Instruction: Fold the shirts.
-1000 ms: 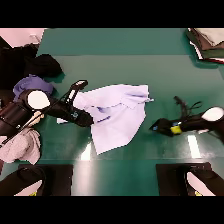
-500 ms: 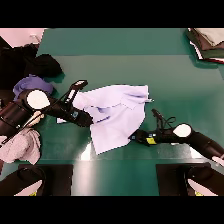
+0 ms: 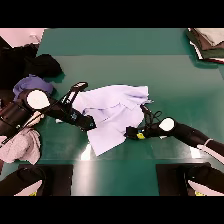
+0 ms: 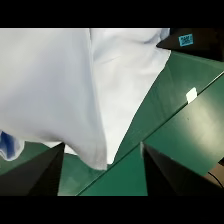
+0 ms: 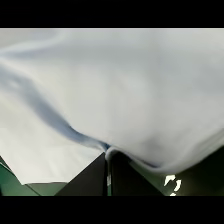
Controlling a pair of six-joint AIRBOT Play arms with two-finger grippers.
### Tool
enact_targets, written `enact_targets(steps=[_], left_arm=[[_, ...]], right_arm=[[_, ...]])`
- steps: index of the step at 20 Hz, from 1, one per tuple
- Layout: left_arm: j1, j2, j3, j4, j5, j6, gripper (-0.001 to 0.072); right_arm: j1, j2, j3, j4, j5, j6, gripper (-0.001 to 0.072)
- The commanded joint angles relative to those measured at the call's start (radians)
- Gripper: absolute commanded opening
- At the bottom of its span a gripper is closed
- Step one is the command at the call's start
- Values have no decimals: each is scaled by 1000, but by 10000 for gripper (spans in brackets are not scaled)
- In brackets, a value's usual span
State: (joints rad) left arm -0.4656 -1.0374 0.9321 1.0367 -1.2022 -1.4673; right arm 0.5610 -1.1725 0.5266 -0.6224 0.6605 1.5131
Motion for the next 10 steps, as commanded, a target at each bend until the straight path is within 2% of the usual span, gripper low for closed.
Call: enact_targets(steps=[1, 2, 6, 10], left_arm=[[1, -1, -19, 21, 39, 0, 529], [1, -2, -36, 27, 58, 0, 481], [1, -2, -149, 27, 110, -26, 483], [1, -2, -203, -14, 122, -43, 511]], right_arm=[[-36, 38, 23, -81, 31, 36, 16], [-68, 57, 23, -111, 56, 44, 16], [-250, 145, 23, -251, 185, 61, 16], [-520, 245, 23, -360, 327, 59, 16]])
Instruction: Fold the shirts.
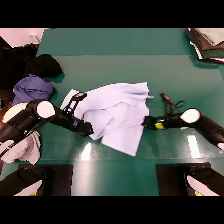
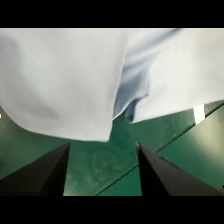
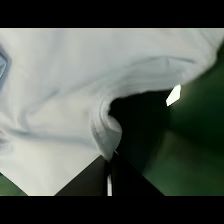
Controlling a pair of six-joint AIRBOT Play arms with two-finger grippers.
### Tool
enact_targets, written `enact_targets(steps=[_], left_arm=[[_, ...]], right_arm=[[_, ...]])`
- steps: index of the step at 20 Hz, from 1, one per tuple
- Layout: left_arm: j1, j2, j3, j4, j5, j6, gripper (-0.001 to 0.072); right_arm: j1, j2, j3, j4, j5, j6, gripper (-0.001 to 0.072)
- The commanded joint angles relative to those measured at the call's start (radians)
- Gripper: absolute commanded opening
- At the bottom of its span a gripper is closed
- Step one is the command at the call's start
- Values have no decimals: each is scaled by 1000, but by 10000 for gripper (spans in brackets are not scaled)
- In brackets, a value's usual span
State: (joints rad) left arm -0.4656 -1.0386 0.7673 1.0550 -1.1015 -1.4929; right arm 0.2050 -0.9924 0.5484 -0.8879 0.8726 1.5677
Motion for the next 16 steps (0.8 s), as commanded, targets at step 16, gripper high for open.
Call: enact_targets(steps=[16], left_arm=[[0, -108, -238, -694, 306, 263, 511]], right_arm=[[-229, 174, 1, -109, 122, -29, 16]])
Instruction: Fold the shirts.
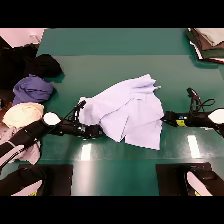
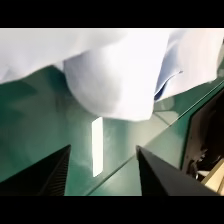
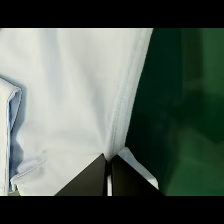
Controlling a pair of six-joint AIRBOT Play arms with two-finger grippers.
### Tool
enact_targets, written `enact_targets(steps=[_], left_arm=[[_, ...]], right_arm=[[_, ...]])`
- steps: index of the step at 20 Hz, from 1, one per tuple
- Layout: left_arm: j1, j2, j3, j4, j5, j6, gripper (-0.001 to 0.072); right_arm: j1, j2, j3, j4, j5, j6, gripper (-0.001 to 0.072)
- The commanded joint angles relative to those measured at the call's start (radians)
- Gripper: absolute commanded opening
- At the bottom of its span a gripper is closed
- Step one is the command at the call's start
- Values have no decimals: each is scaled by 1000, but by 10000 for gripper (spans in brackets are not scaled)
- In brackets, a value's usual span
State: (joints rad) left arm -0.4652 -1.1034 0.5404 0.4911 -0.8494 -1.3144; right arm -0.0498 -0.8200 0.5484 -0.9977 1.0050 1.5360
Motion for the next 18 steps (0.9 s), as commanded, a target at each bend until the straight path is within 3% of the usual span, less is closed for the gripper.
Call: enact_targets(steps=[1, 6, 7, 9, 10, 13, 18], left_arm=[[-3, -65, -11, -161, 56, 102, 511], [-85, -154, 20, -240, 124, 163, 509], [-87, -154, 28, -240, 132, 163, 468], [-87, -154, 51, -235, 134, 165, 111], [-80, -150, 66, -218, 123, 170, 23], [24, -111, 134, -80, -45, 159, 22], [350, 103, 193, 306, -273, 109, 23]], right_arm=[[29, 2, 1, 1, -11, 11, 15], [28, 2, 1, 2, -8, 13, 16], [28, 2, 1, 2, -6, 19, 16], [27, 2, 1, 1, -1, 19, 16], [27, 2, 2, 1, -1, 19, 16], [27, 2, 26, -32, 21, 19, 16], [27, 2, 175, -240, 159, 29, 16]])
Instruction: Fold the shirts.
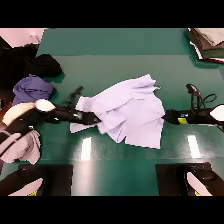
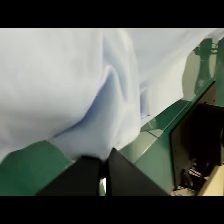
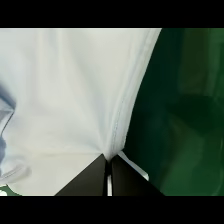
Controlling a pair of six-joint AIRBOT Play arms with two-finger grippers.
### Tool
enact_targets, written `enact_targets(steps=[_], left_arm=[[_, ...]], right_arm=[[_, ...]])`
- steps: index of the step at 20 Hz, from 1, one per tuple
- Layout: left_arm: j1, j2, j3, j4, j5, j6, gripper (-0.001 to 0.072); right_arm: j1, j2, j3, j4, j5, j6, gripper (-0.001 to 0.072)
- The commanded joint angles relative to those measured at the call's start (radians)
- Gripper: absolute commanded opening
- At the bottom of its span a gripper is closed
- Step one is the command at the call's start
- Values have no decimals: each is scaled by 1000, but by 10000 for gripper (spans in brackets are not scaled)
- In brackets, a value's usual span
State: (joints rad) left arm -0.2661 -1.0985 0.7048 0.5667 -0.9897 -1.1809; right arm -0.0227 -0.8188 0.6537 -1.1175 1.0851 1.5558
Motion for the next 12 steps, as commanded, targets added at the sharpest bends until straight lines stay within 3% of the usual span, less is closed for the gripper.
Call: enact_targets(steps=[1, 4, 8, 12], left_arm=[[203, 128, 28, 327, -160, -32, 23], [300, 141, 24, 497, -230, -51, 23], [363, 144, 135, 367, -283, -49, 23], [369, 144, 513, 316, -327, -51, 23]], right_arm=[[0, 1, 89, -155, 97, 16, 16], [0, 1, 115, -192, 126, 19, 16], [0, 1, 212, -148, 134, 18, 16], [0, 1, 456, -134, 92, 18, 15]])
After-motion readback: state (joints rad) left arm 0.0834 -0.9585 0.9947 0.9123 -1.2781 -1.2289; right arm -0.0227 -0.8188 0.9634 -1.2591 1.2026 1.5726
